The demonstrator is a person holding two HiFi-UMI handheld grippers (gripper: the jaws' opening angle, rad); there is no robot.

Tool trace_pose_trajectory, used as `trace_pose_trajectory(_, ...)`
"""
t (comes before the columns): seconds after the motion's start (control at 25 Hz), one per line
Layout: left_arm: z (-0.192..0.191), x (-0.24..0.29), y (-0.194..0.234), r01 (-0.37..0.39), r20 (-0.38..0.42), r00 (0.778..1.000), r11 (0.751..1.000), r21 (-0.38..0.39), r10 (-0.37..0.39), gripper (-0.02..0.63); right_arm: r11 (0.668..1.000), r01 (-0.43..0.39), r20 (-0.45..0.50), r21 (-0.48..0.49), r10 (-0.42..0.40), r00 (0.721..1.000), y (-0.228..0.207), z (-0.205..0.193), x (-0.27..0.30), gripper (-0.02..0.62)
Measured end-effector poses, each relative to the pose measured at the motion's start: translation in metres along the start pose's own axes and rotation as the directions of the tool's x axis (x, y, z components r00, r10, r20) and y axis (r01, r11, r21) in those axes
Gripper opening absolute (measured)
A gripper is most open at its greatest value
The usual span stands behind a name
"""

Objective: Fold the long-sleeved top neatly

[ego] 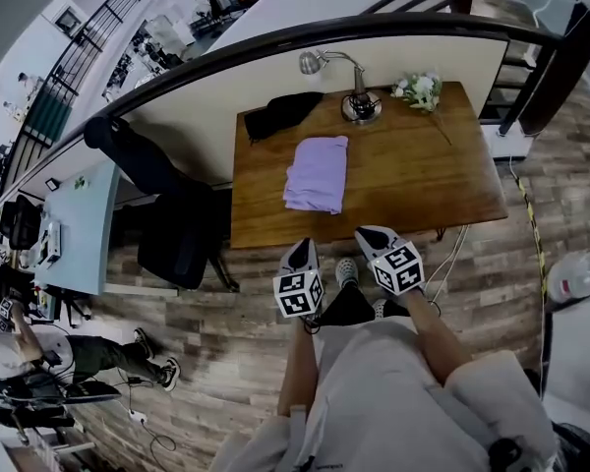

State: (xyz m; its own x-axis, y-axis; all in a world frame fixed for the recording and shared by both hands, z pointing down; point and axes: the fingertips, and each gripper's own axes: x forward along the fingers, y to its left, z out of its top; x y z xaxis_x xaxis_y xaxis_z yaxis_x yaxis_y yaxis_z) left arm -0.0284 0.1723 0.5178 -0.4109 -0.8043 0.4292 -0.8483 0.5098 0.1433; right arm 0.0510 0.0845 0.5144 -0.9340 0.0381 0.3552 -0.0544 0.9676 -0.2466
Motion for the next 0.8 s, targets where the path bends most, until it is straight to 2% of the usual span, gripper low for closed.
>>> trace_pose_trajectory(0.8,-0.0022,0.0005,0.0015,0.002,-0.008,1.000,1.000,0.003,-0.002,0.025,0.999,0.017,-0.030,-0.029,-0.018,0.999,-0.0038,-0.0072,-0.0021,0.003)
